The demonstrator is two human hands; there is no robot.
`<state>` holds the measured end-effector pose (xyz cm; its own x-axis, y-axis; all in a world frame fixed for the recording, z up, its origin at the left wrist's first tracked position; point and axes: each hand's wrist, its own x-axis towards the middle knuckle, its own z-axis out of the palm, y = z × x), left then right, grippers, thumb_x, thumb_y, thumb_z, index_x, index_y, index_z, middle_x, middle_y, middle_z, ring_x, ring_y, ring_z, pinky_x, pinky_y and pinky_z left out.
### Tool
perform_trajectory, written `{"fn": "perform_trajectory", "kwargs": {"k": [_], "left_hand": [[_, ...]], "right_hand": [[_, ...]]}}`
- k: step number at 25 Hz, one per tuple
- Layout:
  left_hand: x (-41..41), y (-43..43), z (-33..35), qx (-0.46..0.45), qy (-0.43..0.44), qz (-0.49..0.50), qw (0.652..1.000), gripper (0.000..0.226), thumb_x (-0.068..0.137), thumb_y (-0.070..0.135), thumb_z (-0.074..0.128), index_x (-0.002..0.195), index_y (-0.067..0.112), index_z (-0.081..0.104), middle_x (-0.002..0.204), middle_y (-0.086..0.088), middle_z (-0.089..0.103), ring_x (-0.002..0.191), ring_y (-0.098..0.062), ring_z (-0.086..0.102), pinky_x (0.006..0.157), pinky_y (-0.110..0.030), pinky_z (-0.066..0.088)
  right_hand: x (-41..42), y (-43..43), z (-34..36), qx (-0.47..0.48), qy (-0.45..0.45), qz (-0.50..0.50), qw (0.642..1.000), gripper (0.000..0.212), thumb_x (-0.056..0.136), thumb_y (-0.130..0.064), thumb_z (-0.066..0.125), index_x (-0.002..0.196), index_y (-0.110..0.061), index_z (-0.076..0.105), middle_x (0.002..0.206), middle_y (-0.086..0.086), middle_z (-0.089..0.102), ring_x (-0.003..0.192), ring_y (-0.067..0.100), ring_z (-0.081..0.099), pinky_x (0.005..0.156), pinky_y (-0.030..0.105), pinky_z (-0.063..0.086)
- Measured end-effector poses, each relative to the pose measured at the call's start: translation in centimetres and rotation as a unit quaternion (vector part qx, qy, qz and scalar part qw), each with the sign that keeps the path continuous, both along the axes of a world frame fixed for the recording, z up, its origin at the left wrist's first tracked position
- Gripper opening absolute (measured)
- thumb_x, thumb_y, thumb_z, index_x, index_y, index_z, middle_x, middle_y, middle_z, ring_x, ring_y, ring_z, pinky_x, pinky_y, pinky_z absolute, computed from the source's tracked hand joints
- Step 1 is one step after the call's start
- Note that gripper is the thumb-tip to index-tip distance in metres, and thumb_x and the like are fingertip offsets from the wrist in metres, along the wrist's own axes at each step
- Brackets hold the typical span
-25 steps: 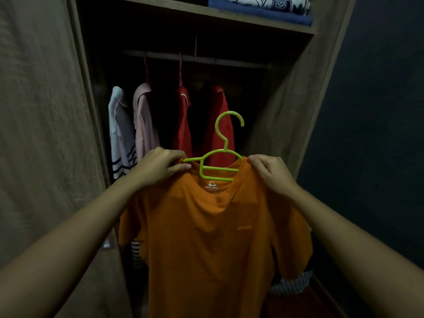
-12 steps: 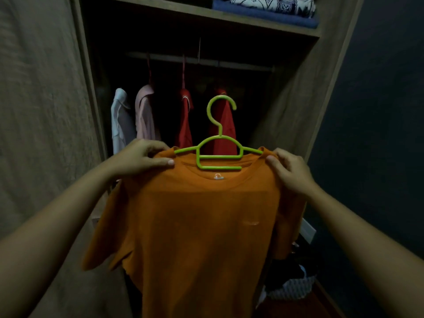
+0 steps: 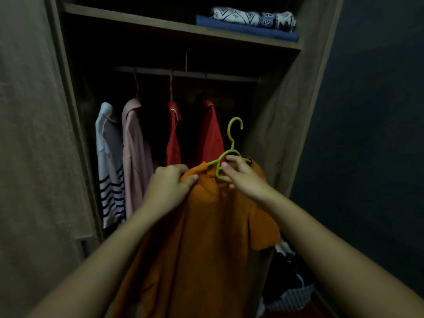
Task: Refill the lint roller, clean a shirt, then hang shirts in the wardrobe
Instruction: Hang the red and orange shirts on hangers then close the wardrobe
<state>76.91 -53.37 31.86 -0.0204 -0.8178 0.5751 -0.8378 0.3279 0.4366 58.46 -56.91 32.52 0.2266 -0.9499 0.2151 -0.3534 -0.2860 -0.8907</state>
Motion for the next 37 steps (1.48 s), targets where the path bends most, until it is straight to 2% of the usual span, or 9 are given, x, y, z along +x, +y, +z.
{"fn": "perform_trajectory", "kwargs": {"k": [6, 10, 13, 16, 18, 23, 28, 32, 37], "left_hand": [[-7.1, -1.5, 0.5, 0.004, 0.015, 0.048, 0.999, 0.032, 0.089, 0.050, 0.047, 0.099, 0.024, 0.065, 0.092, -0.007, 0.069, 0.096, -0.035, 0.062, 0.076, -0.038, 0.045], [-8.4, -3.3, 4.1, -0.027, 0.118, 0.025, 0.992, 0.044, 0.088, 0.057, 0.046, 0.098, 0.021, 0.070, 0.085, -0.002, 0.070, 0.094, -0.027, 0.064, 0.076, -0.033, 0.047], [-8.1, -8.9, 6.3, -0.062, 0.142, 0.051, 0.987, 0.041, 0.089, 0.042, 0.054, 0.118, 0.014, 0.062, 0.110, -0.011, 0.069, 0.110, -0.029, 0.059, 0.090, -0.033, 0.044], [-7.6, -16.6, 7.8, 0.001, 0.169, 0.032, 0.985, 0.064, 0.089, 0.032, 0.058, 0.141, 0.004, 0.035, 0.143, -0.018, 0.044, 0.133, -0.029, 0.040, 0.108, -0.031, 0.031], [-7.5, -20.4, 8.3, 0.057, 0.210, 0.036, 0.975, 0.079, 0.089, 0.036, 0.058, 0.147, 0.002, 0.018, 0.153, -0.018, 0.025, 0.141, -0.030, 0.026, 0.113, -0.033, 0.022], [-8.6, -25.1, 8.1, 0.139, 0.195, 0.036, 0.970, 0.070, 0.090, 0.011, 0.048, 0.150, 0.013, 0.011, 0.138, -0.025, 0.045, 0.123, -0.036, 0.048, 0.098, -0.030, 0.038], [-8.9, -25.8, 7.7, 0.133, 0.170, 0.040, 0.976, 0.077, 0.083, 0.002, 0.046, 0.150, 0.014, 0.010, 0.130, -0.026, 0.052, 0.114, -0.037, 0.055, 0.090, -0.030, 0.043], [-8.3, -25.9, 8.0, 0.126, 0.162, 0.040, 0.978, 0.078, 0.083, 0.002, 0.046, 0.150, 0.014, 0.009, 0.126, -0.025, 0.055, 0.109, -0.036, 0.058, 0.088, -0.032, 0.046], [-7.9, -25.7, 8.1, 0.113, 0.154, 0.028, 0.981, 0.077, 0.083, 0.003, 0.046, 0.150, 0.015, 0.011, 0.130, -0.022, 0.053, 0.112, -0.033, 0.056, 0.091, -0.031, 0.046]], "right_hand": [[-2.0, -3.8, 2.3, 0.050, -0.183, -0.059, 0.980, 0.058, 0.094, -0.026, 0.050, 0.145, -0.011, 0.025, 0.141, 0.012, 0.045, 0.124, 0.026, 0.050, 0.101, 0.032, 0.038], [-4.0, -7.0, 4.6, 0.036, -0.153, -0.082, 0.984, 0.092, 0.069, -0.048, 0.073, 0.143, -0.014, 0.031, 0.136, 0.001, 0.050, 0.124, 0.019, 0.049, 0.107, 0.032, 0.035], [-4.7, -9.9, 5.6, 0.023, -0.136, -0.070, 0.988, 0.070, 0.072, -0.009, 0.076, 0.131, -0.017, 0.039, 0.100, -0.011, 0.056, 0.099, 0.010, 0.056, 0.093, 0.025, 0.041], [-5.0, -13.8, 6.1, 0.018, -0.105, -0.070, 0.992, 0.088, 0.068, 0.015, 0.067, 0.143, -0.007, 0.027, 0.132, 0.005, 0.048, 0.119, 0.019, 0.049, 0.097, 0.034, 0.047], [-5.5, -16.6, 6.4, 0.012, -0.104, -0.071, 0.992, 0.084, 0.070, 0.022, 0.055, 0.144, -0.007, 0.027, 0.136, 0.008, 0.044, 0.116, 0.017, 0.049, 0.082, 0.029, 0.050], [-6.4, -23.0, 7.1, -0.012, -0.081, -0.060, 0.995, 0.059, 0.083, 0.010, 0.044, 0.140, -0.007, 0.037, 0.134, 0.005, 0.051, 0.097, 0.007, 0.055, 0.057, 0.008, 0.044], [-6.0, -28.3, 9.9, -0.030, -0.044, -0.040, 0.998, 0.069, 0.072, 0.005, 0.049, 0.138, -0.008, 0.040, 0.134, 0.008, 0.052, 0.120, 0.018, 0.051, 0.075, 0.021, 0.045], [-5.2, -31.1, 12.2, -0.053, -0.027, -0.040, 0.997, 0.050, 0.072, 0.007, 0.048, 0.118, -0.010, 0.059, 0.097, 0.005, 0.065, 0.091, 0.018, 0.061, 0.062, 0.023, 0.046], [-4.3, -33.7, 11.2, -0.034, -0.027, -0.052, 0.998, 0.051, 0.068, -0.016, 0.061, 0.119, -0.014, 0.058, 0.106, 0.009, 0.066, 0.096, 0.027, 0.063, 0.088, 0.036, 0.053]]}}
